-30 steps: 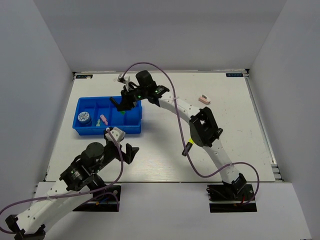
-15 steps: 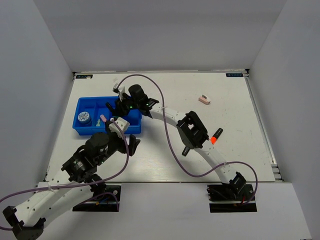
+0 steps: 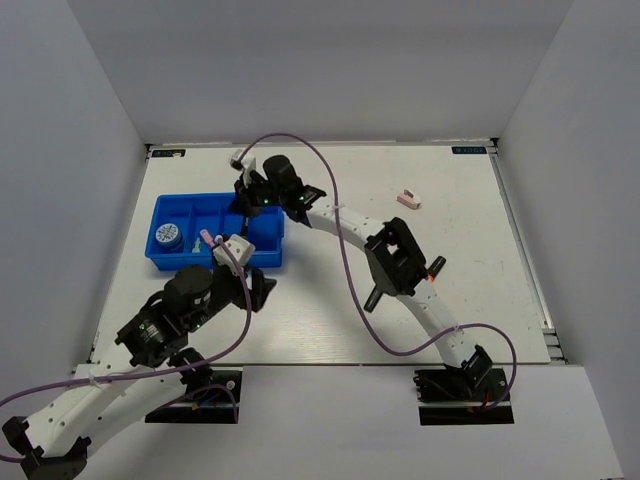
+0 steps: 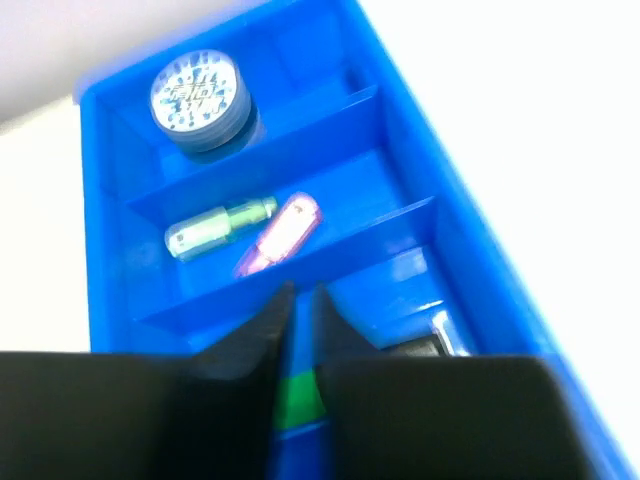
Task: Sort the stationery into containers
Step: Place the pen in the storage box, then pick up the pen from the center of the board.
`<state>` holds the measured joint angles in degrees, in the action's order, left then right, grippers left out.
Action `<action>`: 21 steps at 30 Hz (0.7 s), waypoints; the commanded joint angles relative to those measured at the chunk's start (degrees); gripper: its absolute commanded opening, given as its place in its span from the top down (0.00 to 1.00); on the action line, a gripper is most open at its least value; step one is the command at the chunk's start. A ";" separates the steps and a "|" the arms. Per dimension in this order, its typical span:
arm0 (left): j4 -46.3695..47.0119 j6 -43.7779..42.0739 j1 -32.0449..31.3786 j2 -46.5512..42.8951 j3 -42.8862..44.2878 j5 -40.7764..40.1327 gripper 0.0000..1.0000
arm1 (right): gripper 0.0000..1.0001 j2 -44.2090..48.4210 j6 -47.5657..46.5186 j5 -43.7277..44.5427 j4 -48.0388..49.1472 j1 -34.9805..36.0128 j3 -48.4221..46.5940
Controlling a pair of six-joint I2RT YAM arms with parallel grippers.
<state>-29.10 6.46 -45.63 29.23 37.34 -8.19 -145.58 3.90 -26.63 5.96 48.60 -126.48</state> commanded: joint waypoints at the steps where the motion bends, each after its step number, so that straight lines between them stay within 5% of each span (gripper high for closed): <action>1: -0.52 1.54 -0.25 0.91 4.05 3.35 0.45 | 1.00 11.79 -1.00 5.59 -7.63 -1.05 -1.40; 5: -2.71 4.69 -0.34 9.85 8.18 9.92 0.92 | 1.00 21.51 -11.70 22.78 -23.58 -3.68 0.77; 6: -3.15 5.66 -0.25 11.27 8.97 11.07 0.92 | 1.00 23.39 -14.25 25.38 -26.67 -4.73 6.97; 7: -3.76 6.19 -0.43 15.55 11.59 11.87 0.90 | 0.97 25.24 -15.58 28.27 -28.61 -6.05 9.12; 8: -4.64 6.98 -1.21 17.50 12.48 13.01 0.80 | 0.71 30.65 -17.16 27.95 -35.68 -6.93 11.06; 10: -4.65 7.51 -3.49 26.55 15.20 12.93 0.54 | 0.40 33.94 -21.29 25.25 -41.26 -10.53 17.79; 11: -4.56 7.69 -5.59 28.84 17.13 11.71 0.37 | 0.37 38.22 -22.43 24.27 -49.55 -11.50 19.15; 12: -4.47 7.69 -6.57 35.65 19.24 9.79 0.29 | 0.41 39.57 -22.27 24.09 -51.81 -13.34 21.86; 14: -4.12 7.43 -10.26 39.83 22.68 6.62 0.16 | 0.94 45.88 -19.74 24.17 -55.33 -16.42 30.54; 15: -3.25 7.17 -13.14 44.29 25.04 6.17 0.14 | 1.00 50.00 -17.37 24.69 -54.83 -18.95 33.54; 21: -0.09 8.57 -17.65 61.80 34.10 2.48 0.12 | 1.00 64.87 -13.32 21.19 -45.78 -29.50 59.93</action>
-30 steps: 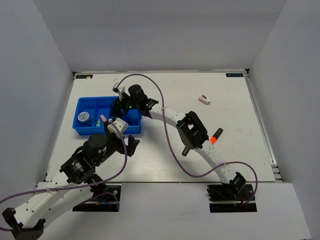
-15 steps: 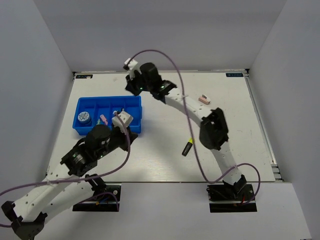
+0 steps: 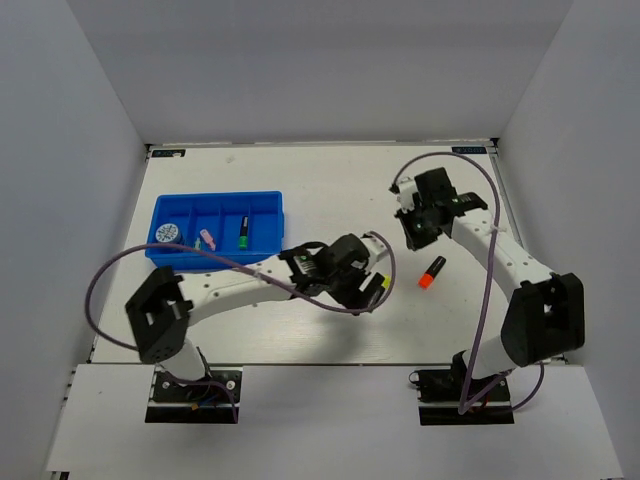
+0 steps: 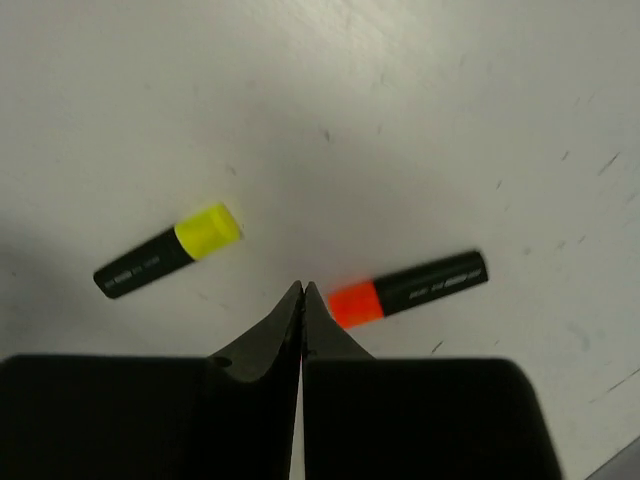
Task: Sort the stationery into containers
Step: Pick up the pen from the center of the board.
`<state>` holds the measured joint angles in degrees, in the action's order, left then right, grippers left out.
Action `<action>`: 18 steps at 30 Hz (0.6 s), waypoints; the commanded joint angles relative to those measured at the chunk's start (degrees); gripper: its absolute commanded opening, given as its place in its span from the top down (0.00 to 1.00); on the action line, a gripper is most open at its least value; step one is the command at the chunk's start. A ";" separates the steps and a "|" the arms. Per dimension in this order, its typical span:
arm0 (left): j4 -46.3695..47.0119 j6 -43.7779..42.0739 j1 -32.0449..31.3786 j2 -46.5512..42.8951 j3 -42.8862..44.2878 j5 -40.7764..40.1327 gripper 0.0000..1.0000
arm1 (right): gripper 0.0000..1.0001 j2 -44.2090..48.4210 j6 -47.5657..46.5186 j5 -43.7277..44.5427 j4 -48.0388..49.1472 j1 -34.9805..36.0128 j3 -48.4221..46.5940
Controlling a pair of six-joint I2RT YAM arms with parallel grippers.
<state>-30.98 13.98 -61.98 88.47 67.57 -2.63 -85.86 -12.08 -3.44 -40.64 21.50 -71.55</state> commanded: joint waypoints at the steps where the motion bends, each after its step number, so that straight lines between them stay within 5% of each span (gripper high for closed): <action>1: 2.41 1.23 -1.74 6.59 4.49 -4.04 0.12 | 1.00 5.62 3.28 -2.53 0.74 -3.29 7.02; 6: 4.26 2.72 -2.63 17.15 10.38 -7.29 0.13 | 1.00 7.46 4.96 -8.24 -1.10 -10.23 8.01; 18: 8.04 5.62 -1.92 26.75 15.40 -7.30 0.16 | 0.95 9.83 4.17 -15.71 -0.32 -15.87 10.73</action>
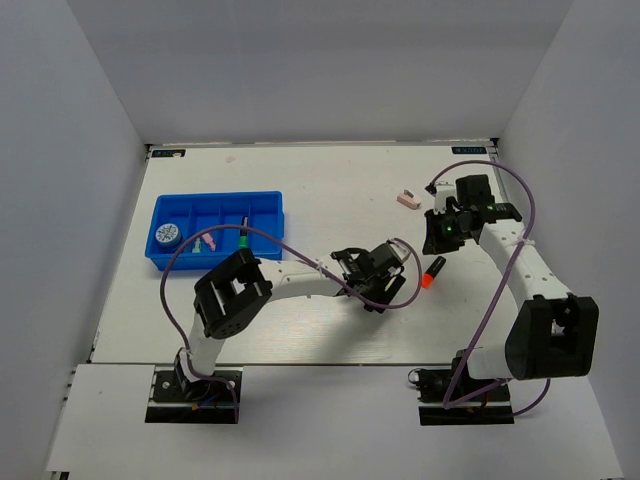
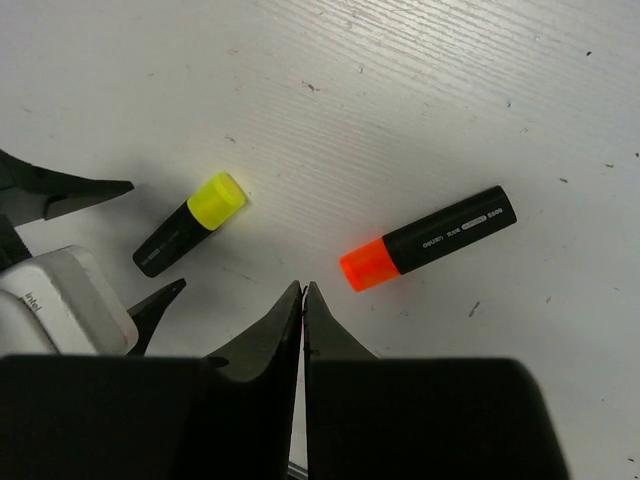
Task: Sort the stationery into containers
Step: Pick up the pen from the center of the board.
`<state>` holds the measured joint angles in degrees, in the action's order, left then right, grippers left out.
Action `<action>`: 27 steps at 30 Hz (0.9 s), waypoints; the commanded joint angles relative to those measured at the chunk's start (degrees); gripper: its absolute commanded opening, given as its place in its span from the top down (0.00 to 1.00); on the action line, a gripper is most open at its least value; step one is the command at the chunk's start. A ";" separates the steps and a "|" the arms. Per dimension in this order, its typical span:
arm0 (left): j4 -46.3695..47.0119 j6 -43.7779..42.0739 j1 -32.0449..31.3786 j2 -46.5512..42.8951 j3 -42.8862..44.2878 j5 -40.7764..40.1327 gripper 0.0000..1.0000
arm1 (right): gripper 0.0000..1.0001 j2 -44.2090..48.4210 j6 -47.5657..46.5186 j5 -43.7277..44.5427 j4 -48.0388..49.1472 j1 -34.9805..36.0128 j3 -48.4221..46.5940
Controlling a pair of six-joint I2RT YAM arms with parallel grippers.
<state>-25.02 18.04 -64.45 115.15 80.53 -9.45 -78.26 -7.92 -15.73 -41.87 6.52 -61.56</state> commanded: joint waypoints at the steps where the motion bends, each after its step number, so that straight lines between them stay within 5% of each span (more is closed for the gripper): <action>1: 2.08 1.56 0.46 0.33 2.52 -0.48 0.16 | 0.95 2.32 0.01 -3.87 0.91 -0.90 0.91; 10: -3.19 2.88 0.20 6.22 6.38 -0.48 0.30 | 0.95 3.46 0.45 -7.03 1.00 -3.27 1.18; 18: -5.66 3.23 -0.15 6.23 2.27 -2.41 0.81 | 0.94 3.99 0.63 -9.06 1.08 -4.68 1.53; 22: -6.88 2.18 0.02 1.16 -1.42 -4.95 0.88 | 0.60 3.81 0.10 -10.29 0.82 -5.20 1.53; 23: -7.41 2.08 0.11 0.00 -1.78 -5.74 0.89 | 0.42 3.47 -0.07 -10.55 0.65 -5.29 1.44; 27: -8.64 -0.99 0.90 -9.23 -3.45 -7.68 0.90 | 0.36 2.67 -0.95 -10.82 0.30 -5.73 1.62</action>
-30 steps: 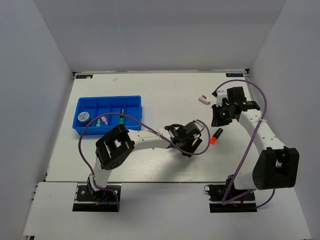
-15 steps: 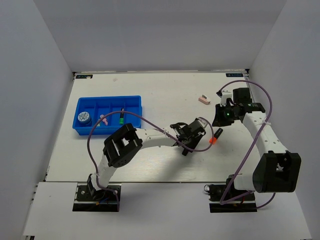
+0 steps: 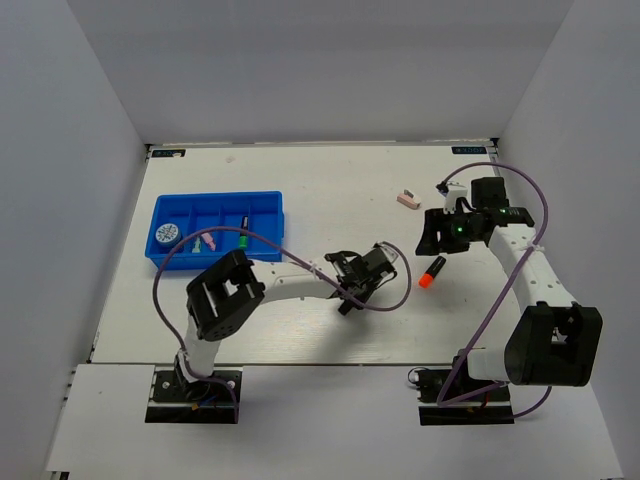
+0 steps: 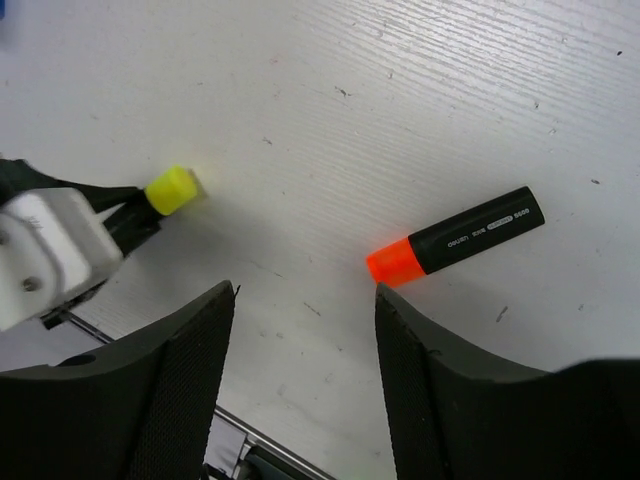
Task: Sort the stationery into containers
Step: Pick up the pen from the center of the board, then place the pen in the storage box.
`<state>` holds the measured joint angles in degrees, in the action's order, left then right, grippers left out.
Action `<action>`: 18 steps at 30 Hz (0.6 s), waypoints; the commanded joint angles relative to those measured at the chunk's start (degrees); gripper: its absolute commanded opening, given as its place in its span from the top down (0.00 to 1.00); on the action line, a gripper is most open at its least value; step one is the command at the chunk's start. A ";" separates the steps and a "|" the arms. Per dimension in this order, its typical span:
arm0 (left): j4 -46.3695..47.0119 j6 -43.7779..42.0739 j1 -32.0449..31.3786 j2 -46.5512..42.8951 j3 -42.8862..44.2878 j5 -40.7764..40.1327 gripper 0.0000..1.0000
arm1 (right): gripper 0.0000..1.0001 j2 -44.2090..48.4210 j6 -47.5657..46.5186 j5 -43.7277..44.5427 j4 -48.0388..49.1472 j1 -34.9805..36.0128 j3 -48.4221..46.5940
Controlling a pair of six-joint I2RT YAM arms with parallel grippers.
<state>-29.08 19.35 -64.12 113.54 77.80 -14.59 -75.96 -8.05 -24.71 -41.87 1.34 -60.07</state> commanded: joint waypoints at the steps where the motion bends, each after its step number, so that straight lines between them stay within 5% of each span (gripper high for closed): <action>1: -4.93 -3.26 1.01 -10.59 -0.46 -3.33 0.90 | 0.39 0.12 -0.74 -1.83 0.21 -0.64 0.13; 4: -7.13 -5.72 2.68 -18.76 0.07 -4.65 0.90 | 0.61 -0.41 -1.17 -2.27 0.38 -0.64 0.31; 5: -7.91 -5.99 4.51 -20.27 -0.02 -5.01 0.90 | 0.83 -0.41 -1.17 -2.45 0.21 -0.73 0.40; 7: -9.14 -6.87 6.01 -25.98 -0.46 -6.41 0.90 | 1.00 -0.85 -1.35 -2.62 0.21 -0.73 0.40; 13: -13.97 -5.56 26.27 -32.94 -2.30 -7.91 0.93 | 0.98 -1.64 -1.52 -3.68 0.30 -0.56 0.83; 18: -14.60 -7.75 35.98 -30.75 -0.99 -6.60 0.93 | 0.93 -2.61 -1.88 -4.03 0.21 -0.73 0.84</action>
<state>-40.38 13.34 -30.50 81.49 76.55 -21.89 -77.78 -9.30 -27.29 -41.93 0.82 -59.33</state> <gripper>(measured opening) 0.412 0.064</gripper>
